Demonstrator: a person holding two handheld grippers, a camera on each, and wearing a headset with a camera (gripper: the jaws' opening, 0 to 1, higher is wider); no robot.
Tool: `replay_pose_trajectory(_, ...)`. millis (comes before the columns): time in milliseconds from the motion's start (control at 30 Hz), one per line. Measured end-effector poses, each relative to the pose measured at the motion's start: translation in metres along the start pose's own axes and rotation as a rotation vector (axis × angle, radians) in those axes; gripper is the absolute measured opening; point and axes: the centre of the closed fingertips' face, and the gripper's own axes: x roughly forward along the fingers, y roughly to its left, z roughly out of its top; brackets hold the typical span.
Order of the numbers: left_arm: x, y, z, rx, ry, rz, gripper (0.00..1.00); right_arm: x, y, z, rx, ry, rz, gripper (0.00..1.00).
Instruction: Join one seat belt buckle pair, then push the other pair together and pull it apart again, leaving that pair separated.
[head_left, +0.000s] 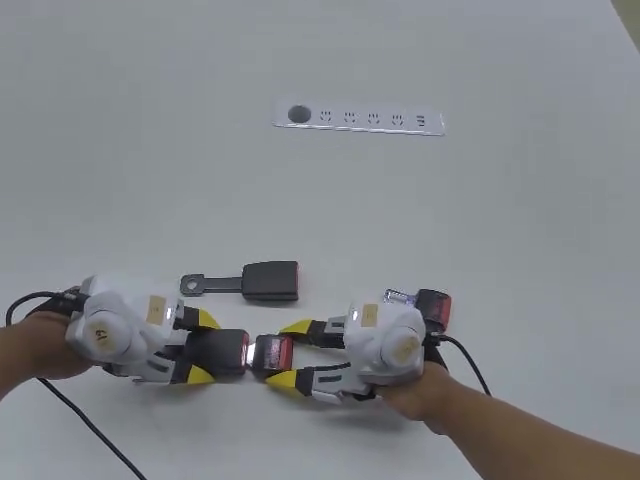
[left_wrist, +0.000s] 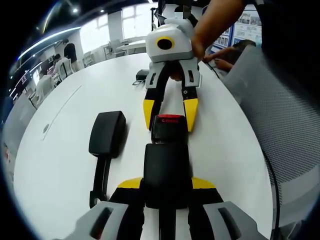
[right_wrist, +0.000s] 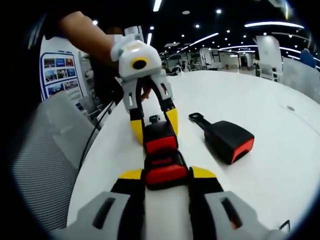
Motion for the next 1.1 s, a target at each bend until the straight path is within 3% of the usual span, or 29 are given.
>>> replay_pose_trajectory(333,0.001,-0.001,0.001,0.015,0.037,-0.006,0.35,0.000,0.002,0.000,-0.020,0.054,-0.009,0.35)
replay_pose_trajectory(533,0.002,-0.002,0.003,0.020,0.078,-0.003,0.36,0.001,0.003,0.002,-0.079,0.103,-0.025,0.36)
replay_pose_trajectory(600,0.001,0.000,0.002,-0.023,0.094,0.031,0.39,0.000,0.003,0.004,-0.083,0.115,-0.038,0.37)
replay_pose_trajectory(667,-0.002,0.000,0.010,-0.081,0.049,0.043,0.49,-0.001,0.003,0.009,-0.001,0.086,-0.049,0.49)
replay_pose_trajectory(700,-0.005,0.002,0.014,-0.095,0.031,0.055,0.55,-0.004,0.001,0.017,-0.009,0.050,-0.063,0.59)
replay_pose_trajectory(733,-0.010,0.007,0.018,-0.123,0.012,0.082,0.58,-0.005,0.001,0.017,-0.007,0.048,-0.067,0.63)
replay_pose_trajectory(833,-0.020,0.013,0.029,-0.189,-0.040,0.113,0.66,-0.011,0.001,0.019,0.008,0.050,-0.087,0.71)
replay_pose_trajectory(900,-0.025,0.017,0.035,-0.195,-0.064,0.141,0.73,-0.016,-0.001,0.019,-0.001,0.055,-0.112,0.77)
replay_pose_trajectory(1100,-0.031,0.022,0.051,-0.195,-0.079,0.170,0.77,-0.042,-0.005,0.024,0.012,0.032,-0.163,0.79)
